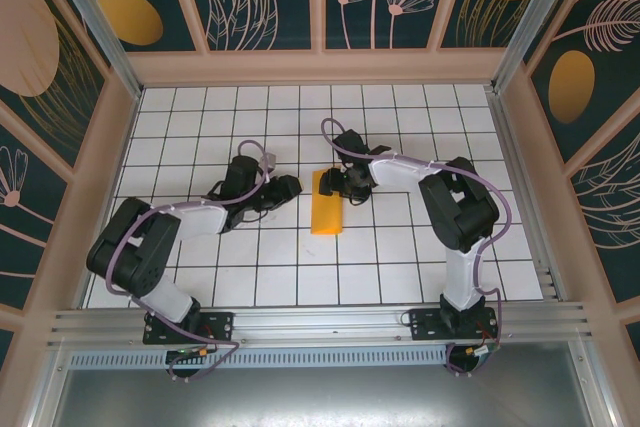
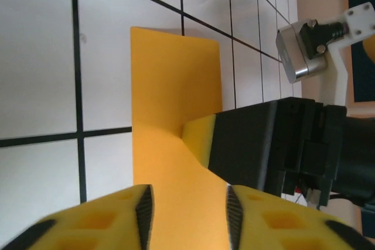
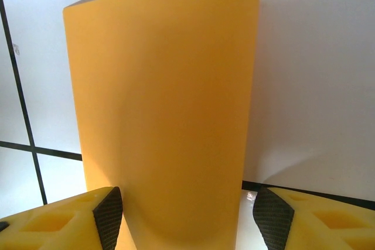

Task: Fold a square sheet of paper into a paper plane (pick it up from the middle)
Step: Hold the square sheet of paper at the center of the table.

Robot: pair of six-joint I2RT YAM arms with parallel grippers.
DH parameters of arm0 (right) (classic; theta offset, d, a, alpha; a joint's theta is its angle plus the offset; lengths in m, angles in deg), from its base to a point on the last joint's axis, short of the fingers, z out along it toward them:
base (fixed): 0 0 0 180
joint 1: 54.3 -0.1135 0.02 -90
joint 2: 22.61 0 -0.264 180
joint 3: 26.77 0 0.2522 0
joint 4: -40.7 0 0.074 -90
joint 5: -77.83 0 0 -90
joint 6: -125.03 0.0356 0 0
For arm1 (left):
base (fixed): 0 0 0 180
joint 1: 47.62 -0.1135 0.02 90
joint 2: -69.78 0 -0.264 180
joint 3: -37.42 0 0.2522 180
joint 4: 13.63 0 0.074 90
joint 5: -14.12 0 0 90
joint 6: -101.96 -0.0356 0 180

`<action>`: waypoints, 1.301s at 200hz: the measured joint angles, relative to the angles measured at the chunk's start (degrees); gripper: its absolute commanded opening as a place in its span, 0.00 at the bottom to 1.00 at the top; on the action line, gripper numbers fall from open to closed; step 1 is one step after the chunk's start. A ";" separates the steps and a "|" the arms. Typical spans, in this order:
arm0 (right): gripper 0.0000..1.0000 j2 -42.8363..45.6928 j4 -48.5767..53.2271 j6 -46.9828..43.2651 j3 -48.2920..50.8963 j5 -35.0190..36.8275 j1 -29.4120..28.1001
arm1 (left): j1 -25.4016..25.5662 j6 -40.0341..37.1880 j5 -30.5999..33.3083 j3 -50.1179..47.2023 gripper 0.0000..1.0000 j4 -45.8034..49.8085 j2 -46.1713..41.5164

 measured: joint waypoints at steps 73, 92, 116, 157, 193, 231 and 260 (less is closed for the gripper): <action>0.68 -0.09 -0.02 0.15 -0.02 0.46 -0.17 | 3.34 3.45 -0.50 4.57 0.00 -0.48 9.35; 0.68 -0.09 0.02 0.15 -0.07 0.57 -0.24 | 3.93 4.00 -0.68 5.49 0.00 -0.63 10.62; 0.68 -0.15 0.04 0.15 -0.07 0.61 -0.24 | 4.22 4.44 -0.94 6.49 0.00 -1.36 11.80; 0.68 -0.22 0.15 0.15 -0.17 0.66 -0.26 | 4.22 5.31 -1.49 7.23 0.00 -2.62 13.99; 0.68 -0.22 0.22 0.15 -0.24 0.66 -0.28 | 4.33 5.51 -1.95 7.50 0.00 -2.56 15.72; 0.69 -0.31 0.52 0.15 -0.59 0.63 -0.28 | 4.42 5.49 -1.73 8.09 0.00 -1.64 16.98; 0.70 -0.31 0.85 0.17 -0.96 0.42 -0.31 | 4.42 5.49 -1.70 8.24 0.00 -1.27 17.03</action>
